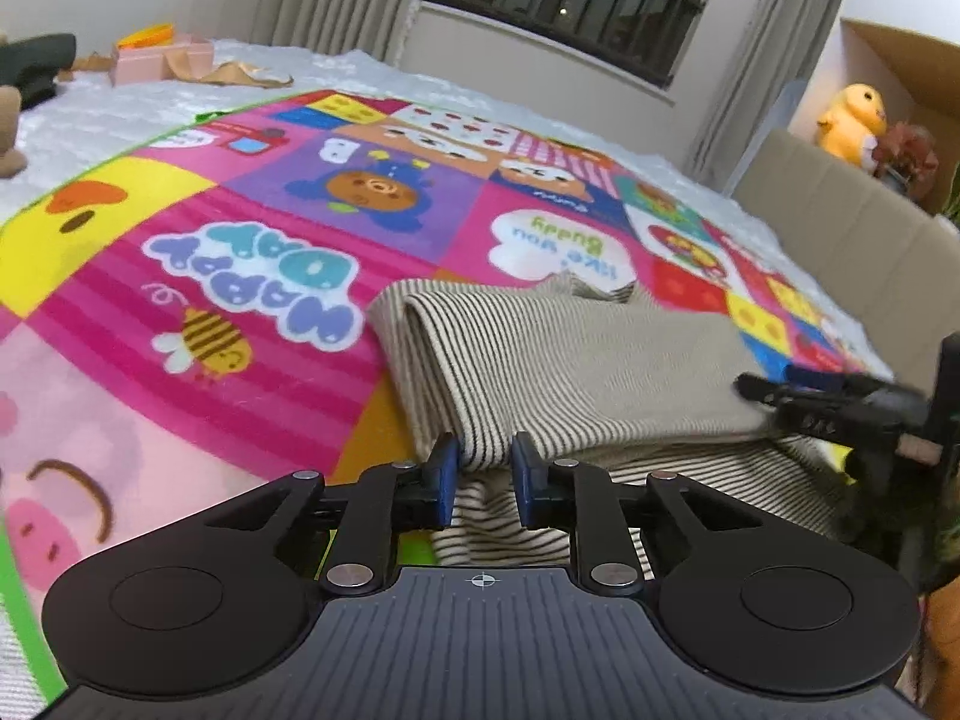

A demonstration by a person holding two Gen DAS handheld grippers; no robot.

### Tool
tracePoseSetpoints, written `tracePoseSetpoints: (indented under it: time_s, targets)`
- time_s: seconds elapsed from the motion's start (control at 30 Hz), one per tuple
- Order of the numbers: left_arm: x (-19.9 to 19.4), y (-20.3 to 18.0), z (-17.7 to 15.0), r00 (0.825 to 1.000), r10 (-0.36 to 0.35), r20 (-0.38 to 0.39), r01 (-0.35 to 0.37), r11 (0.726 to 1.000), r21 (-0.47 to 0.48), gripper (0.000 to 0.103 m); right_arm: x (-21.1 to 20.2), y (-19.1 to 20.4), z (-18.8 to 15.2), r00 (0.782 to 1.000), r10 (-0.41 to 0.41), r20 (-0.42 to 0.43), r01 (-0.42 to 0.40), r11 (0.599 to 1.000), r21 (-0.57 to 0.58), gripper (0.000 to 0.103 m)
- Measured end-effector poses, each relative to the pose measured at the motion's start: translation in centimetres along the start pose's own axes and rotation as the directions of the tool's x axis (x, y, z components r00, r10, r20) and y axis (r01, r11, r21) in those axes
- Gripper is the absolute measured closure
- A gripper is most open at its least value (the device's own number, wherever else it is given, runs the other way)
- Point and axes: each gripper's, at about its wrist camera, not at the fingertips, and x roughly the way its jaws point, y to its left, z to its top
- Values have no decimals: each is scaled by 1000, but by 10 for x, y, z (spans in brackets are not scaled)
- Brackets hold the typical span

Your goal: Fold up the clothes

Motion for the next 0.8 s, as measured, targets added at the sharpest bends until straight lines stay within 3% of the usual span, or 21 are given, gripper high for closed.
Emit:
tracePoseSetpoints:
  time_s: [0.03,0.1,0.23,0.33,0.43,0.5,0.6,0.73,0.8]
  targets:
    - [-4,-1,3,1000,-2,12,2,1000,11,79,-6,2,2,1000,-6,19,7,1000,-11,34]
    - [-14,-8,12,998,-7,63,5,999,44,76,-20,1,7,998,45,47,-45,999,2,50]
    - [-25,-26,32,985,-85,153,77,995,57,56,-23,1,18,983,185,15,-186,980,73,54]
    - [-4,-33,32,982,-146,120,143,989,38,37,1,4,13,975,201,-95,-193,977,91,53]
    - [35,-30,17,993,-115,-13,115,993,2,35,5,8,12,975,190,-114,-180,980,89,53]
    - [43,-31,4,993,-117,16,116,993,38,31,-1,9,20,974,204,-94,-194,975,105,55]
    - [46,-42,-8,989,-138,46,133,985,107,8,0,18,46,972,230,-52,-225,970,87,55]
    - [47,-47,-13,987,-147,59,138,981,136,4,45,40,77,973,219,-70,-217,976,33,55]
    - [45,-39,-13,981,-182,62,175,979,104,4,74,49,81,972,212,-105,-210,977,32,55]
